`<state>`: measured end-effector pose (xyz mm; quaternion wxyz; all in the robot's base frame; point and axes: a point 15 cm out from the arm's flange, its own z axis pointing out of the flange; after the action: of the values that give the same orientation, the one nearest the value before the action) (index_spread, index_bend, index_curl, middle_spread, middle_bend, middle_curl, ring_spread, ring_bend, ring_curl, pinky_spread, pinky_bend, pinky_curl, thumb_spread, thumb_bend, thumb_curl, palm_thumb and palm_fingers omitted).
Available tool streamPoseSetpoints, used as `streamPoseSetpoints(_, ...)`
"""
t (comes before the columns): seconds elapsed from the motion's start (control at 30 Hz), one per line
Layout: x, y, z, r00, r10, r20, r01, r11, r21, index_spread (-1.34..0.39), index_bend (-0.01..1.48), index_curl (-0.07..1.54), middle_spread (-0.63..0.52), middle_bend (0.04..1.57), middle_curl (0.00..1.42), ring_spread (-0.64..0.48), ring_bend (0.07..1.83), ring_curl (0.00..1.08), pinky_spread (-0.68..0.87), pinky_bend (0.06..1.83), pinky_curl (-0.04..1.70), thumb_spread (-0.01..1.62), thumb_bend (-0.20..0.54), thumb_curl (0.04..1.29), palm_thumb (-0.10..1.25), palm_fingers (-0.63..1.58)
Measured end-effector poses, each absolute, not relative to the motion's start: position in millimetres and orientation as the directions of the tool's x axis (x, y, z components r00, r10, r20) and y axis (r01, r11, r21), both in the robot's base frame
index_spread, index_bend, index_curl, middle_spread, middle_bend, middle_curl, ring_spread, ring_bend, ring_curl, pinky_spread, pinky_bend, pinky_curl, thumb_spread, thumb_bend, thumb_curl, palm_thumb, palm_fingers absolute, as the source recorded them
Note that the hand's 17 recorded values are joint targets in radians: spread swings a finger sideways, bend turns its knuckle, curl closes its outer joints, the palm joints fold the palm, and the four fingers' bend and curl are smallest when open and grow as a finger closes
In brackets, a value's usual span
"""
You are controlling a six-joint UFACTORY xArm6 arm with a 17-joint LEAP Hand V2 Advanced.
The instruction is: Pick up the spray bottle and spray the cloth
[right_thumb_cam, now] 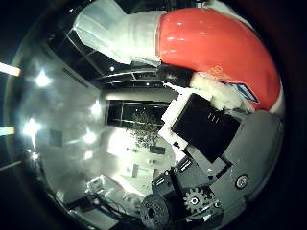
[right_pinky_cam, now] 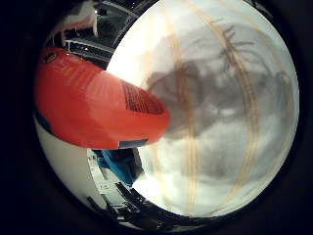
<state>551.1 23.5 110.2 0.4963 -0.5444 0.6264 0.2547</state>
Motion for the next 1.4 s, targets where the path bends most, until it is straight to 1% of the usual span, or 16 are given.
streamPoseSetpoints(0.13, 556, 24, 129, 0.117, -0.44, -0.89, -0.928, 0.271, -0.255, -0.18, 1.14, 0.75, -0.07, 1.29, 0.66, -0.16, 1.43, 0.6, -0.19, 1.25, 0.82, 0.98, -0.005, 0.49, 1.06, 1.2)
streamPoseSetpoints(0.3, 559, 23, 152, 0.153, -0.453, -0.879, -0.918, 0.265, -0.296, -0.17, 1.17, 0.73, -0.06, 1.33, 0.64, -0.15, 1.47, 0.6, -0.16, 1.21, 0.94, 0.98, -0.011, 0.55, 1.1, 1.19)
streamPoseSetpoints(0.57, 561, 15, 196, 0.209, -0.486, -0.848, -0.895, 0.255, -0.367, -0.17, 1.18, 0.72, -0.06, 1.35, 0.62, -0.14, 1.48, 0.59, -0.15, 1.12, 1.13, 0.99, -0.012, 0.62, 1.1, 1.18)
streamPoseSetpoints(0.87, 547, 13, 232, 0.231, -0.563, -0.793, -0.905, 0.176, -0.388, -0.18, 1.19, 0.7, -0.06, 1.36, 0.6, -0.14, 1.48, 0.59, -0.16, 1.05, 1.27, 1.0, -0.012, 0.67, 1.09, 1.19)
streamPoseSetpoints(1.03, 535, 24, 245, 0.23, -0.65, -0.724, -0.918, 0.103, -0.384, -0.18, 1.19, 0.7, -0.07, 1.36, 0.59, -0.14, 1.47, 0.59, -0.17, 1.02, 1.33, 1.0, -0.011, 0.69, 1.1, 1.19)
streamPoseSetpoints(1.2, 524, 42, 253, 0.256, -0.747, -0.614, -0.931, -0.02, -0.364, -0.18, 1.19, 0.7, -0.07, 1.36, 0.59, -0.15, 1.48, 0.59, -0.17, 1.0, 1.36, 1.0, -0.012, 0.7, 1.1, 1.2)
streamPoseSetpoints(1.4, 504, 66, 258, 0.292, -0.838, -0.461, -0.943, -0.17, -0.287, -0.18, 1.19, 0.69, -0.07, 1.36, 0.59, -0.15, 1.48, 0.59, -0.18, 0.99, 1.39, 0.99, -0.015, 0.71, 1.09, 1.2)
